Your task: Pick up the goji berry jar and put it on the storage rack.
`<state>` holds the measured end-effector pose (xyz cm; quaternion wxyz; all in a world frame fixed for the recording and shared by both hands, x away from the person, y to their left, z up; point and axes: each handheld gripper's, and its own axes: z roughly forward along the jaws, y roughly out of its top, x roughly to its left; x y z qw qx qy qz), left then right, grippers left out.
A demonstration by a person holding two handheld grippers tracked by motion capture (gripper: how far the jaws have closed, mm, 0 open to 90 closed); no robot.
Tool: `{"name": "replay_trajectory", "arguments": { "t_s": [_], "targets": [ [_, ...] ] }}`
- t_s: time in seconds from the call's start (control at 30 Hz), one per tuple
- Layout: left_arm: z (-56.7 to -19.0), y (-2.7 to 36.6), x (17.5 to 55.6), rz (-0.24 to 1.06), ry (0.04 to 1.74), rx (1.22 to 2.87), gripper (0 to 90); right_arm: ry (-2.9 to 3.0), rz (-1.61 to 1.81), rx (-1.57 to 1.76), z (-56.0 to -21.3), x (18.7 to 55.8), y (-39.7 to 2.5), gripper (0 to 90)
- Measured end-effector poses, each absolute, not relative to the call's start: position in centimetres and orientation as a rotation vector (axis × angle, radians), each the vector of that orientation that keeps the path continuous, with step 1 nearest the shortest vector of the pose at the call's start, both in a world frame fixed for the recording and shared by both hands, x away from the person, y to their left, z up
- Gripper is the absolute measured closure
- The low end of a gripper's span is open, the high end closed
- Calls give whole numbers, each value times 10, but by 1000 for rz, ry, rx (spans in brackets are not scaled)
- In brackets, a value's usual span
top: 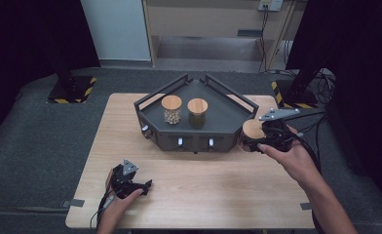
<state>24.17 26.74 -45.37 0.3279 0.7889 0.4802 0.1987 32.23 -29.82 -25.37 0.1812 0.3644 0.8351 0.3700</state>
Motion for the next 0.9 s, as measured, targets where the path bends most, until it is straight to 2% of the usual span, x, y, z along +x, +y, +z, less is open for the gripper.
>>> {"name": "replay_trajectory", "arguments": {
  "t_s": [0.9],
  "targets": [
    [-454, 267, 242, 521, 1257, 2065, 5, 2350, 1043, 989, -232, 345, -278, 261]
  ]
}}
